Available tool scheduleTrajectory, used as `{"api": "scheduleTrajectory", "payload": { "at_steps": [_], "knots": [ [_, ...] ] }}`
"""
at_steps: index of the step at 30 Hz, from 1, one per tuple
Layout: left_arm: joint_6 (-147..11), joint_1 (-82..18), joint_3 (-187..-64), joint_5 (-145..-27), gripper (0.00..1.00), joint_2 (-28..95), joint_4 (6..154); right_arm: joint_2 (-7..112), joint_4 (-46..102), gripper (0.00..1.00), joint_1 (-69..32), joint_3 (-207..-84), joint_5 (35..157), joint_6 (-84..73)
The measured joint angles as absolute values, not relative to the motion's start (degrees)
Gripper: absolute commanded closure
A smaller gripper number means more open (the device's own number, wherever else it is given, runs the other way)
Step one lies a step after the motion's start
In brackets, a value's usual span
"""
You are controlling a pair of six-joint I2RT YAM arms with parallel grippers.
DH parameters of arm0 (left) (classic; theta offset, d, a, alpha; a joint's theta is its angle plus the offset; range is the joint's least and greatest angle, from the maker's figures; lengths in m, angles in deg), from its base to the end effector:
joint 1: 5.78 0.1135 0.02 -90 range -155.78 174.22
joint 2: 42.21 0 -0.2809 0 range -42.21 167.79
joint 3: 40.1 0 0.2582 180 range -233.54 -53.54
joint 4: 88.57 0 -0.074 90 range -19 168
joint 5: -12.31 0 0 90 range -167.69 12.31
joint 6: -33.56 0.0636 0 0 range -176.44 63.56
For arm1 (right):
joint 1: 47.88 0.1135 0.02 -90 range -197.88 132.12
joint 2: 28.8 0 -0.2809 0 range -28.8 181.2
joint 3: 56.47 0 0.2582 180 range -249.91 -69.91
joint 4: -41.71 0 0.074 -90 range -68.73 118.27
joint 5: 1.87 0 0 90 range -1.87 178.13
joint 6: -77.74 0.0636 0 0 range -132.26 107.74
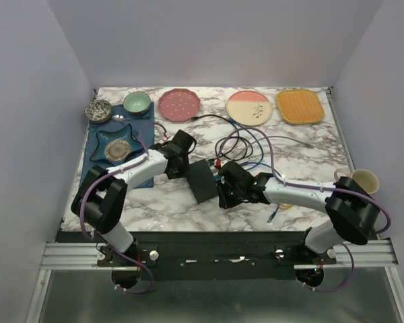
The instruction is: Pull the plug from the switch port
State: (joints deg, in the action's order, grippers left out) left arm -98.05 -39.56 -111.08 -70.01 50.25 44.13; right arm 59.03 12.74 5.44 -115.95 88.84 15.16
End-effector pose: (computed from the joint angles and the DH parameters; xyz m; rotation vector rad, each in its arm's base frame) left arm 0.2723 -0.1719 0.1719 -0.2233 2.7540 -0.1697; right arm 0.1851 0.2498 0.1558 -0.6025 2.5985 0.5191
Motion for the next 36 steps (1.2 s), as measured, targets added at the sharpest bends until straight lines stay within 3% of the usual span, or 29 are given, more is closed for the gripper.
{"api": "scheduleTrajectory", "payload": {
  "at_steps": [5, 10, 16, 25, 36],
  "knots": [
    [-98.5, -38.0, -113.0, -67.8, 0.49, 48.4, 47.4, 52.7, 5.2, 0.50, 5.2, -122.7, 82.4, 14.2],
    [-99.8, -37.8, -110.4, -67.0, 0.48, 41.8, 48.3, 50.8, 4.2, 0.48, 0.9, -134.0, 77.3, 11.3],
    [-102.7, -40.7, -103.3, -68.2, 0.48, 34.5, 50.2, 63.9, 4.5, 0.56, -8.6, -146.7, 77.2, 9.2],
    [-107.7, -45.0, -96.4, -72.0, 0.48, 40.1, 55.2, 85.6, 1.4, 0.56, -9.8, -156.3, 79.6, 7.1],
    [-108.2, -43.2, -101.0, -75.2, 0.48, 46.8, 57.0, 86.7, 2.4, 0.55, -10.6, -151.5, 80.0, 7.7]
  ]
}}
